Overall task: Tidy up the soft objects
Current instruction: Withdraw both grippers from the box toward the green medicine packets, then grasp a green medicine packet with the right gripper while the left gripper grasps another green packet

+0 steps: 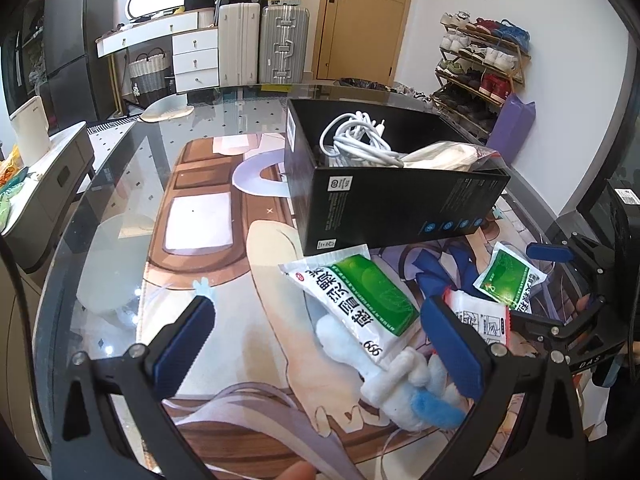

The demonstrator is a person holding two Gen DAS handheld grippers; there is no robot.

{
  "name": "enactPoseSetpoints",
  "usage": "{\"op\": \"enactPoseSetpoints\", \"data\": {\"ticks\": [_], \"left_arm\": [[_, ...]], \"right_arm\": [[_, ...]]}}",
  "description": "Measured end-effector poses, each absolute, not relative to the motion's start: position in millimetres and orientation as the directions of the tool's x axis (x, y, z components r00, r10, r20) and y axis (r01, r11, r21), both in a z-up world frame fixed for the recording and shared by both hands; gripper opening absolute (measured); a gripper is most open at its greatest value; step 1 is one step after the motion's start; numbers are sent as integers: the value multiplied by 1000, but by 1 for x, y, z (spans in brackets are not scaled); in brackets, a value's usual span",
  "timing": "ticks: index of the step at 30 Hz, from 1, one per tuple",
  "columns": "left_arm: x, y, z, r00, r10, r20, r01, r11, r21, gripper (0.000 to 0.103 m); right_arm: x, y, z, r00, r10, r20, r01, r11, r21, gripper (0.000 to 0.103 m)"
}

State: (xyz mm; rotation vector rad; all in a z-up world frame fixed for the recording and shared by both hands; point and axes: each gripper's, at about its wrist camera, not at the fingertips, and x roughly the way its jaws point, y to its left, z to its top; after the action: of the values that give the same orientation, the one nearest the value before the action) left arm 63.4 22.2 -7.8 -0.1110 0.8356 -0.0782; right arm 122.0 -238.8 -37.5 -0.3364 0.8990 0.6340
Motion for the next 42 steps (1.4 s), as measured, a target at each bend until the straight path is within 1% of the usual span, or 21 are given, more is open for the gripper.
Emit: {"op": "enactPoseSetpoints", "data": {"ticks": [4,7,12,19,21,23,24,26,27,29,32,41,42], "left_arm": [[64,23,-9,666,-114,-737,26,991,-130,103],[65,23,-9,659,-137,-740,31,987,-155,103],[69,22,-11,645,-142,-751,22,986,-167,103],[74,21,-16,629,-142,-765,17,985,-169,103],[75,20,-17,626,-145,-766,18,985,-172,103],[75,19,-17,625,-147,-767,20,985,-172,103],[76,19,-17,625,-147,-767,21,985,-172,103],[75,18,-17,624,-150,-767,22,984,-175,103],[75,18,-17,624,-152,-767,22,984,-178,103],[76,17,-18,621,-154,-769,20,983,-180,103],[78,16,-19,617,-158,-771,19,982,-186,103],[95,14,-23,597,-122,-793,-8,987,-158,103],[98,13,-23,592,-121,-797,-9,988,-157,102]], "right_arm": [[125,-239,-38,452,374,-810,-638,770,-1,102],[131,-241,-39,438,380,-815,-625,780,27,102],[144,-246,-40,458,345,-819,-575,818,22,102],[145,-247,-42,463,354,-813,-580,814,24,102],[143,-246,-42,464,362,-809,-589,808,25,98],[140,-245,-40,463,373,-804,-600,800,26,89],[138,-244,-40,463,378,-802,-606,795,25,86],[136,-243,-38,465,387,-796,-615,789,25,74],[134,-243,-37,462,393,-795,-619,785,28,72],[133,-243,-35,458,410,-788,-628,777,39,60],[130,-241,-35,460,414,-786,-639,769,31,58],[129,-242,-35,457,420,-784,-641,767,37,58],[129,-242,-35,456,420,-784,-642,766,37,58]]}}
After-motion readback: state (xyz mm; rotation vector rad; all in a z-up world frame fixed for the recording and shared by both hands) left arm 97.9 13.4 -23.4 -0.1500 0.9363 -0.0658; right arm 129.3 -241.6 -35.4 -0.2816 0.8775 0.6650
